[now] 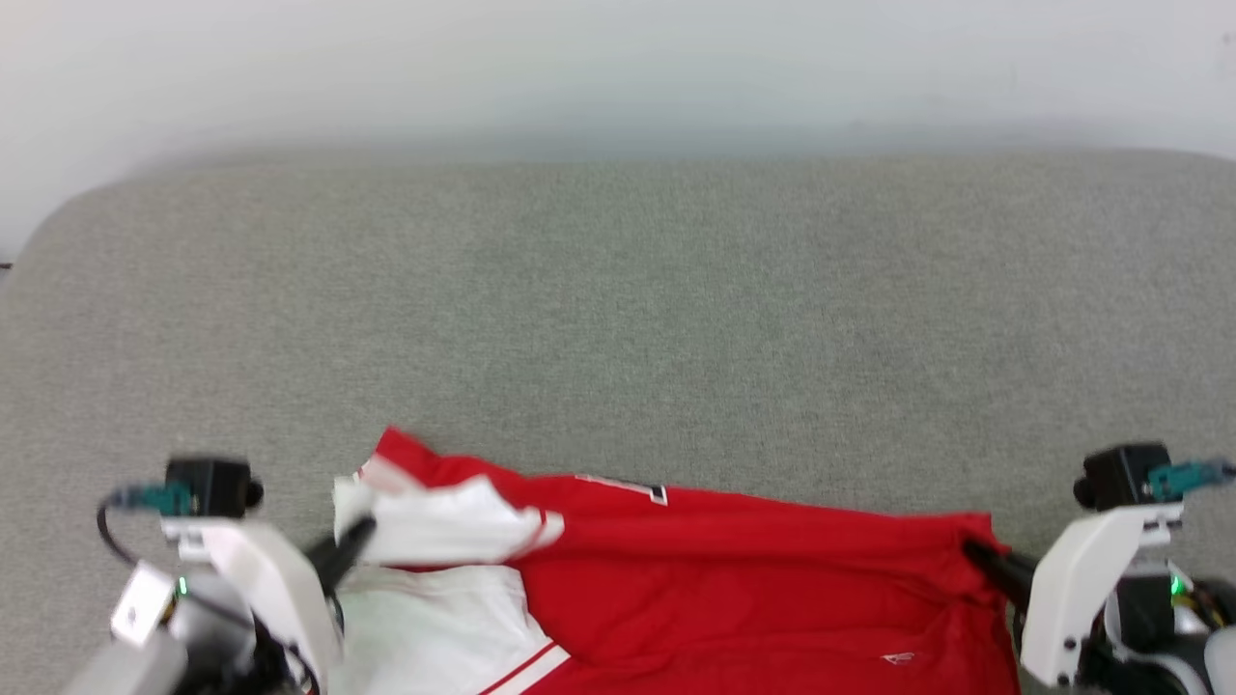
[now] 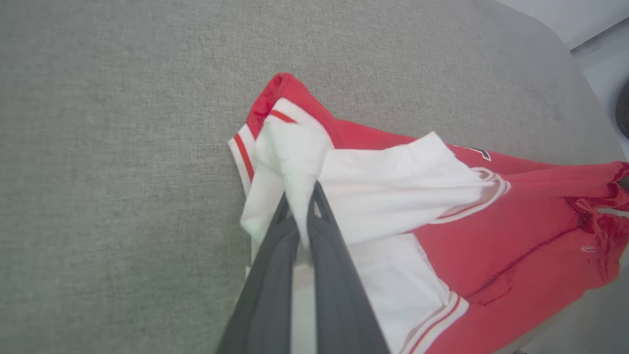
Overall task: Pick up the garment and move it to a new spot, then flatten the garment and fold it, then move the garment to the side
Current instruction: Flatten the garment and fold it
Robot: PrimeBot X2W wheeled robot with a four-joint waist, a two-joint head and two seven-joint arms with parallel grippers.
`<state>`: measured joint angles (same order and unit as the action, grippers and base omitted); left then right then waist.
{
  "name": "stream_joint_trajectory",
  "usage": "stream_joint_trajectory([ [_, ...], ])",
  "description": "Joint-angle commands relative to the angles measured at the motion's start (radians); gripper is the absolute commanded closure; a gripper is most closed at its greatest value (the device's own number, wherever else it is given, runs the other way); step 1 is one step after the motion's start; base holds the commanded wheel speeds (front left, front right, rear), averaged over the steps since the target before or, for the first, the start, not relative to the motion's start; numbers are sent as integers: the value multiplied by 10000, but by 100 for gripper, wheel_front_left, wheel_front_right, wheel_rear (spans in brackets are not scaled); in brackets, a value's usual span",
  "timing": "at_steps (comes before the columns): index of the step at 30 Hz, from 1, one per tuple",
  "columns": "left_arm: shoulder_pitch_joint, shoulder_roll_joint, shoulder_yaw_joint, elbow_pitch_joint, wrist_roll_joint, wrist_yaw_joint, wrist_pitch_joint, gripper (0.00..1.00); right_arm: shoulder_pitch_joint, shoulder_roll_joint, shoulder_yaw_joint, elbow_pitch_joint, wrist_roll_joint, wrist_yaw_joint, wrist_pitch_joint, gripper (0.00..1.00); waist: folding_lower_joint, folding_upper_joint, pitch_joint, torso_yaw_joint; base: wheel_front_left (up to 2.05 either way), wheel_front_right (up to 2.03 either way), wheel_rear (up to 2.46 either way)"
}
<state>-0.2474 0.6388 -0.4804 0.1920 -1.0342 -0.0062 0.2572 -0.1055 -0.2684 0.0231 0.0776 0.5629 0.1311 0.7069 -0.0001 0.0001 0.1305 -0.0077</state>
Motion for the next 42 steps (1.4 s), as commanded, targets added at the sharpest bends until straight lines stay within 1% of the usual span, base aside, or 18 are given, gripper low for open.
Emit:
stream_joint_trajectory([
  [1, 522, 9, 82, -211, -121, 155, -190, 100, 337, 5, -77, 59, 6, -10, -108, 100, 1, -1, -251, 103, 0, 0, 0],
  [6, 2158, -99, 182, -826, -543, 619, -594, 100, 1174, 166, -243, 44, 101, -8, -488, 100, 1, -1, -499, 134, 0, 0, 0],
  [9, 2769, -239, 209, -975, -801, 766, -730, 100, 1576, 272, -234, 104, 46, -8, -604, 100, 1, -1, -567, 126, 0, 0, 0],
  [14, 3244, -627, 78, -710, -1067, 620, -887, 100, 2060, 513, -82, 492, -33, -8, -958, 100, 1, -1, -606, 74, 0, 0, 0],
  [15, 3242, -731, 61, -626, -1110, 578, -960, 99, 2090, 596, -47, 540, -38, -8, -1099, 75, 1, -1, -612, 63, 0, 0, 0],
  [16, 3205, -832, 78, -520, -1129, 546, -1055, 52, 2108, 673, -78, 610, -36, -8, -1266, 0, 1, -1, -610, 52, 0, 0, 0],
  [17, 3146, -900, 77, -404, -1103, 504, -1115, 0, 2131, 675, -86, 694, -140, -8, -1408, 0, 1, -1, -618, 40, 0, 0, 0],
  [19, 2976, -989, 42, -218, -968, 432, -1287, 0, 2116, 797, -126, 741, -185, -8, -1831, 0, 1, -1, -633, 15, 0, 0, 0],
  [22, 2745, -1028, 88, -54, -619, 347, -1782, 0, 2129, 778, -81, 589, -300, -8, -2373, 0, 1, -1, -682, -40, 0, 0, 0],
  [23, 2584, -1057, 165, -39, -293, 366, -2280, 0, 2192, 694, -110, 408, -371, -8, -2632, 0, 1, -1, -730, -75, 0, 0, 0],
  [26, 2404, -1093, 245, -155, 214, 480, -2996, 0, 2364, 538, -350, 24, -457, -8, -2723, 0, 1, -1, -863, -133, 0, 0, 0],
  [30, 2248, -1154, 372, -569, 965, 933, -3985, 0, 2719, 411, -1054, -594, -597, -8, -2326, 0, 1, -1, -1020, -179, 0, 0, 0],
  [34, 2203, -1183, 546, -952, 1742, 1306, -4812, 0, 2888, 359, -1751, -1174, -732, -8, -1537, 0, 1, -1, -1159, -202, 0, 0, 0],
  [37, 2285, -1279, 797, -1300, 2409, 1651, -5115, 0, 2969, 389, -2004, -1490, -793, -8, -876, 0, 1, -1, -1221, -171, 0, 0, 0],
  [41, 2447, -1417, 1117, -1865, 3477, 2093, -5224, 0, 3001, 494, -2018, -1721, -821, -8, -203, 0, 1, -1, -1205, 20, 0, 0, 0],
  [42, 2433, -1535, 1223, -2088, 3728, 2170, -5229, 0, 3002, 545, -2021, -1723, -813, -8, -75, 0, 1, -1, -1184, 88, 0, 0, 0],
])
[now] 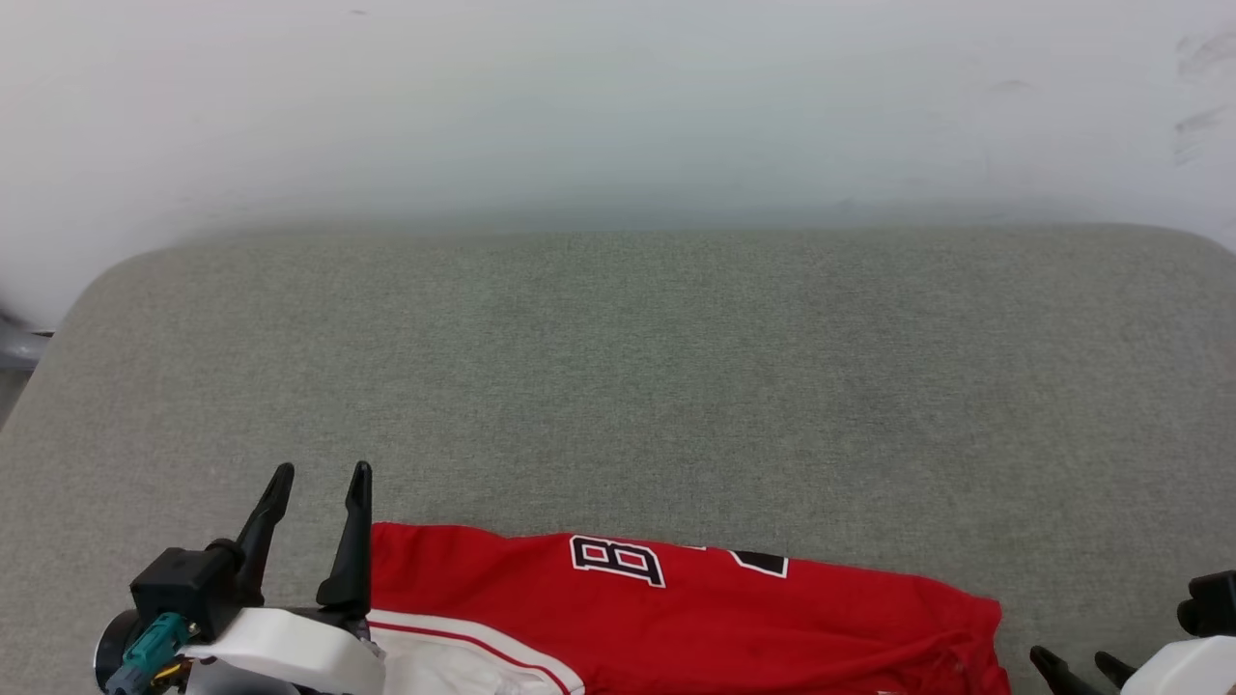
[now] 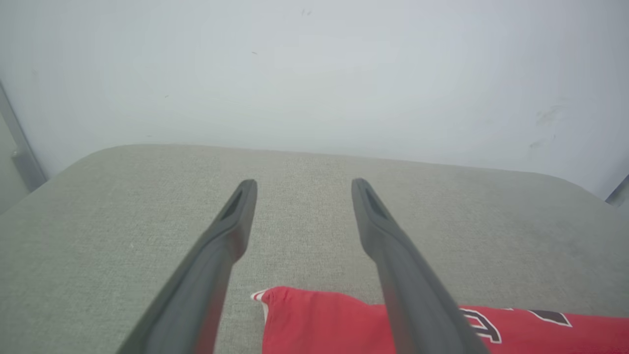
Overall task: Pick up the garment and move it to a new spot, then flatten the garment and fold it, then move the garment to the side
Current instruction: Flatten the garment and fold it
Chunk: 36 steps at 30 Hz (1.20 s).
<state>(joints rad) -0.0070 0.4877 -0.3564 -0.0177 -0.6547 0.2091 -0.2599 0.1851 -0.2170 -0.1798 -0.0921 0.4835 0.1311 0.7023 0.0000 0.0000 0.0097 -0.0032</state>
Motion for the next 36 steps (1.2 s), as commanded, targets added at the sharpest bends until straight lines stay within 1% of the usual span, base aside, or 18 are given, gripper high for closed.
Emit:
stream_joint_trajectory([
  [1, 41, -82, 61, -169, 248, 54, -61, 0, 89, 61, 8, -12, -30, -8, 62, 0, 0, 0, 52, 111, 0, 0, 0],
  [4, 209, -323, 313, -544, 905, 129, -65, 0, 1, 176, 109, 157, -24, -8, 271, 0, 0, 0, 177, 306, 0, 0, 0],
  [7, 250, -538, 486, -835, 1278, 108, -66, 0, -167, 276, 236, 428, 20, -8, 334, 0, 0, 0, 381, 500, 0, 0, 0],
  [14, 228, -868, 769, -1287, 1823, -97, -59, 0, -542, 414, 737, 1323, 267, -8, 283, 0, 0, 0, 947, 855, 0, 0, 0],
  [20, 64, -1119, 905, -1217, 2052, -310, -60, 0, -632, 625, 1157, 2239, 582, -7, 656, 0, 0, 0, 1227, 983, 0, 0, 0],
  [21, 65, -1160, 916, -1194, 2067, -336, -60, 0, -665, 632, 1186, 2293, 601, -7, 647, 52, 0, 0, 1246, 985, 0, 0, 0],
  [22, 54, -1175, 925, -1178, 2129, -387, -60, 0, -707, 639, 1211, 2335, 618, -7, 610, 96, 0, 0, 1256, 974, 0, 0, 0],
  [23, 73, -1157, 918, -1115, 2171, -419, -60, 0, -757, 655, 1212, 2366, 652, -7, 549, 100, 0, 0, 1240, 956, 0, 0, 0],
  [25, 80, -1138, 951, -1049, 2222, -509, -60, 0, -858, 631, 1206, 2332, 650, -7, 457, 100, 0, 0, 1184, 929, 0, 0, 0],
  [28, 113, -1106, 972, -953, 2292, -529, -60, 0, -911, 458, 1143, 2209, 655, -11, 309, 100, 0, 0, 1002, 859, 0, 0, 0],
  [32, 282, -1135, 985, -895, 2317, -491, -60, 0, -1064, 278, 1077, 1920, 710, -11, 211, 100, 0, 0, 749, 676, 0, 0, 0],
  [36, 449, -1106, 1038, -853, 2257, -410, -48, 0, -1051, 61, 705, 1760, 763, -11, 377, 100, 0, 0, 482, 482, 0, 0, 0],
])
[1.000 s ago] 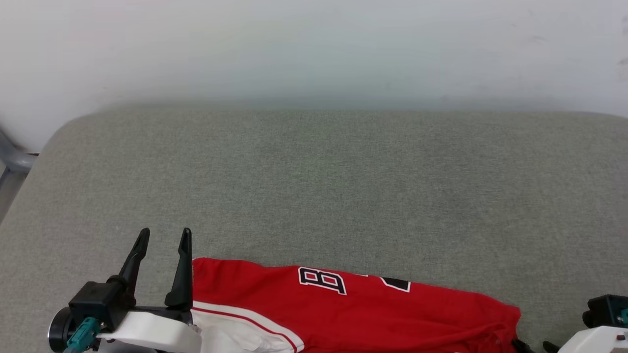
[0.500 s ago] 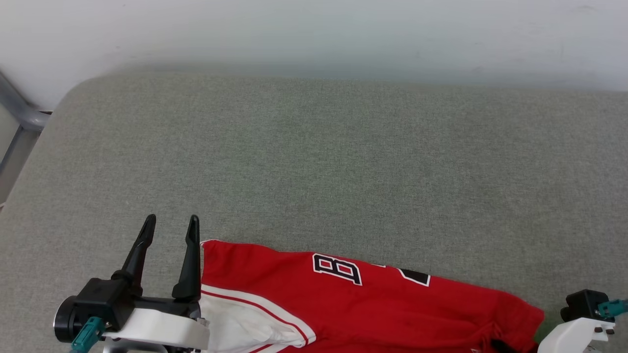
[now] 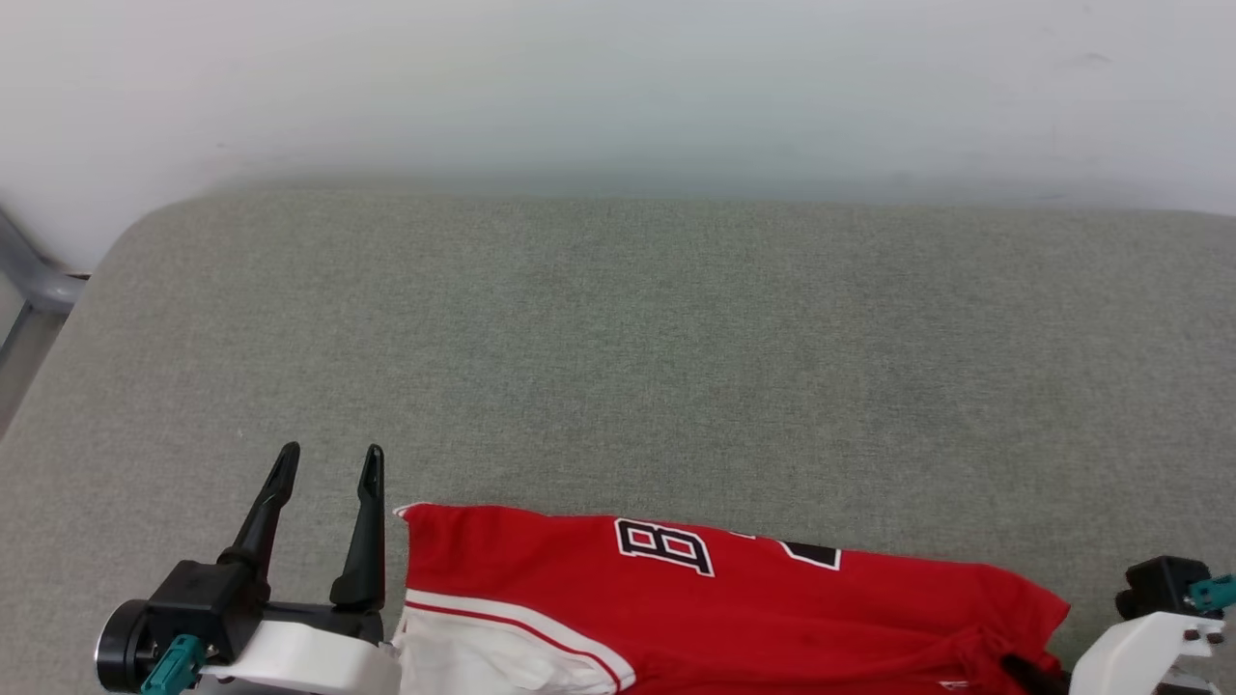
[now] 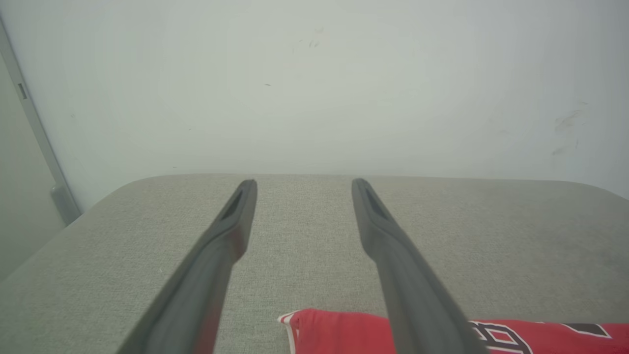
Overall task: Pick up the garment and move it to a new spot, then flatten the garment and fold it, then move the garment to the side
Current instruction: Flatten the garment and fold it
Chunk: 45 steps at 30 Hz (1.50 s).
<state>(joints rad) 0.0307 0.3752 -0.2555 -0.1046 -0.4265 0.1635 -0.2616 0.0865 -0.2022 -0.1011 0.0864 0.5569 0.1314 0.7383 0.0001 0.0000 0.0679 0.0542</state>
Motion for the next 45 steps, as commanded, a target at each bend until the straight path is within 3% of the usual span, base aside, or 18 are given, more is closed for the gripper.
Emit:
stream_joint_trajectory([
  [1, 82, 28, 33, 16, -24, 50, -30, 0, 4, -91, -238, -119, -78, -15, 96, 100, -1, 0, -162, -138, 0, 0, 0],
  [11, 282, 31, -91, 17, -50, 117, 39, 0, 358, -340, -3091, -653, -234, -14, 1212, 100, -1, 0, -610, -406, 0, 0, 0],
  [15, 379, 14, -106, 29, -75, 182, 48, 0, 208, 75, -3803, -813, 74, -12, 1955, 100, -1, 0, -713, -503, 0, 0, 0],
  [19, 343, 23, -142, 26, -67, 187, 73, 0, -302, 1067, -4175, -920, 1504, -11, 3387, 100, -1, 0, -761, -551, 0, 0, 0],
  [24, 258, 25, -227, 18, -66, 174, 112, 0, -675, 1531, -4015, -726, 3754, -11, 4941, 100, -1, 0, -804, -501, 0, 0, 0],
  [25, 258, 25, -227, 18, -66, 174, 112, 0, -675, 1531, -4015, -726, 3754, -11, 4941, 100, -1, 0, -804, -501, 0, 0, 0],
  [28, 203, 21, -266, 38, -87, 155, 152, 0, -790, 1539, -3164, -82, 5608, -11, 4956, 100, -1, 0, -808, -425, 0, 0, 0],
  [33, 52, 15, -397, 54, -68, 81, 219, 0, -842, 1523, -1136, 373, 7169, -11, 4191, 100, -1, 0, -741, -131, 0, 0, 0],
  [39, -236, -44, -509, 13, -62, 13, 229, 0, -1134, 1526, 1190, 513, 8069, -11, 3058, 100, -1, 0, -298, 386, 0, 0, 0],
  [45, -638, -201, -556, 147, -85, -119, 132, 0, -1760, 1524, 2894, 802, 8218, -11, 2039, 100, -1, 0, 281, 854, 0, 0, 0],
])
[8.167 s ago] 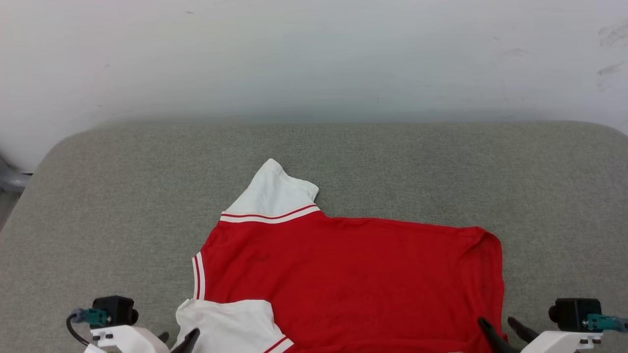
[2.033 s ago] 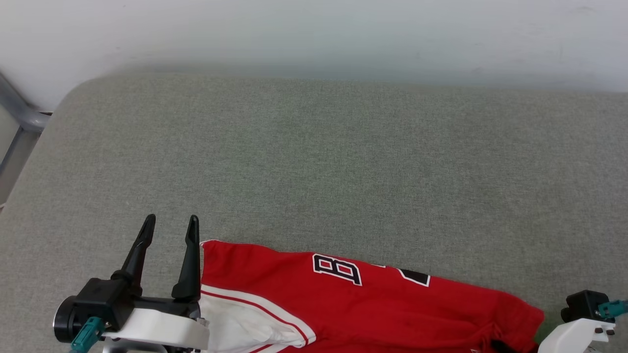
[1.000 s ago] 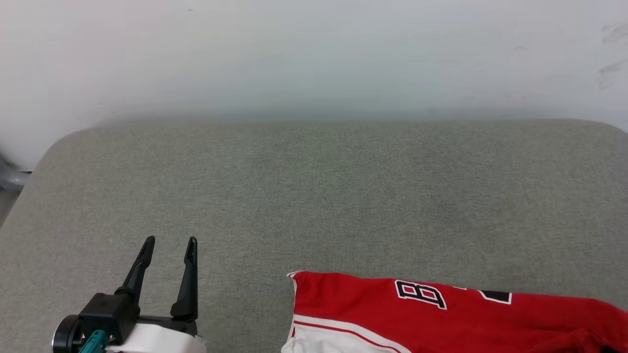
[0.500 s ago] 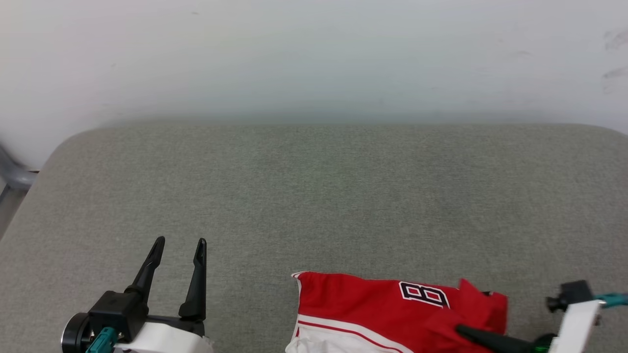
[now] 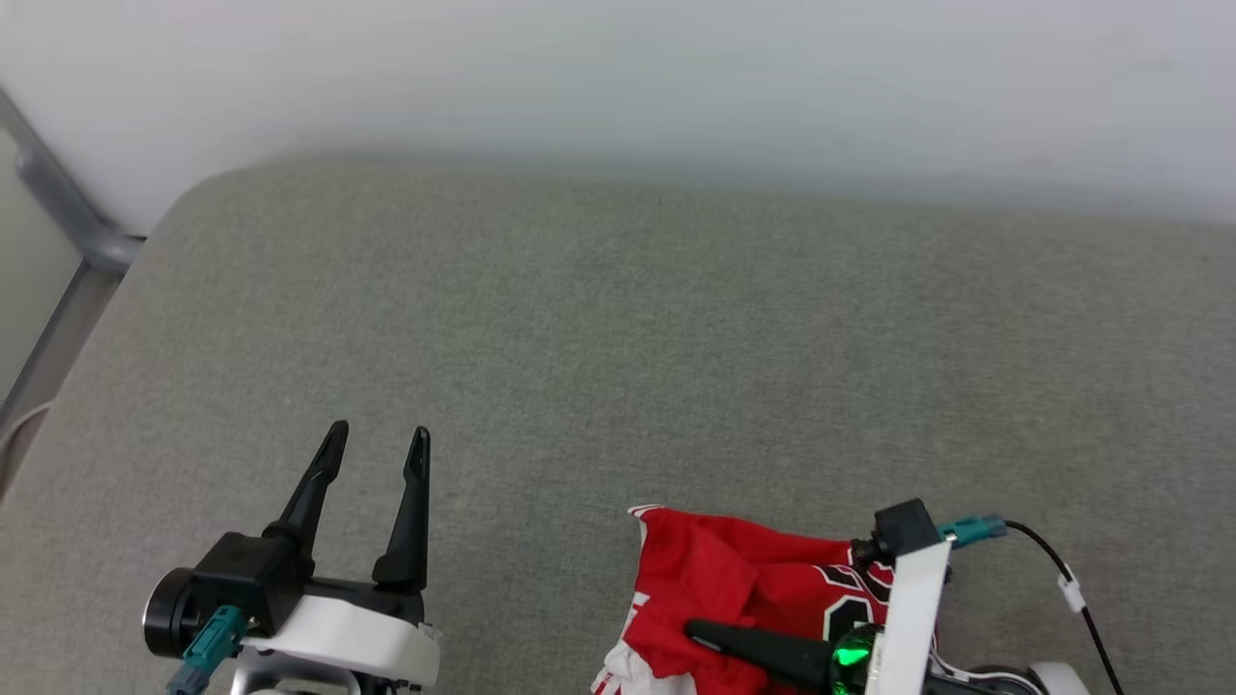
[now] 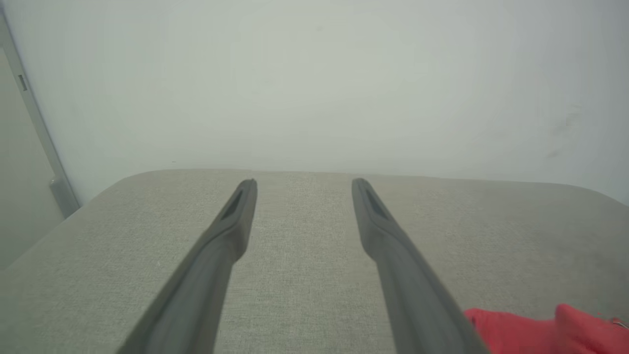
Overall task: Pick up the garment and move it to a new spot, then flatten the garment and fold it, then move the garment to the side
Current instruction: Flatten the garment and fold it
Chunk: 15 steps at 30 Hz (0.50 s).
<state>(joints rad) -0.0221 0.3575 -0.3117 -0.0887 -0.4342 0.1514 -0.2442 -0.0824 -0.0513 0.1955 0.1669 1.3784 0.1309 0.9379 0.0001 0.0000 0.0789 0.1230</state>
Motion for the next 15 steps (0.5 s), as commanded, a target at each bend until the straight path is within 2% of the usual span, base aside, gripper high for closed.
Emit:
stream_joint_trajectory([
  [1, -159, -53, 1, 33, -5, -19, -49, 0, -154, 13, 108, 57, 57, -5, -109, 100, -1, 0, 254, 223, 0, 0, 0],
  [8, -521, -294, 27, 305, 38, -238, -159, 0, -649, 11, 703, 761, -680, -5, -1181, 100, -1, 0, 752, 439, 0, 0, 0],
  [9, -544, -319, 41, 351, 48, -268, -167, 0, -684, 9, 723, 851, -767, -5, -1308, 82, -1, 0, 783, 439, 0, 0, 0],
  [10, -575, -355, 56, 392, 56, -289, -176, 0, -706, 9, 776, 928, -871, -5, -1405, 51, -1, 0, 807, 433, 0, 0, 0],
  [11, -606, -381, 71, 430, 68, -308, -185, 0, -720, 9, 815, 950, -866, -5, -1497, 0, -1, 0, 820, 420, 0, 0, 0],
  [15, -624, -438, 135, 573, 66, -419, -212, 0, -842, 10, 960, 732, -761, -5, -1882, 0, -1, 0, 755, 262, 0, 0, 0],
])
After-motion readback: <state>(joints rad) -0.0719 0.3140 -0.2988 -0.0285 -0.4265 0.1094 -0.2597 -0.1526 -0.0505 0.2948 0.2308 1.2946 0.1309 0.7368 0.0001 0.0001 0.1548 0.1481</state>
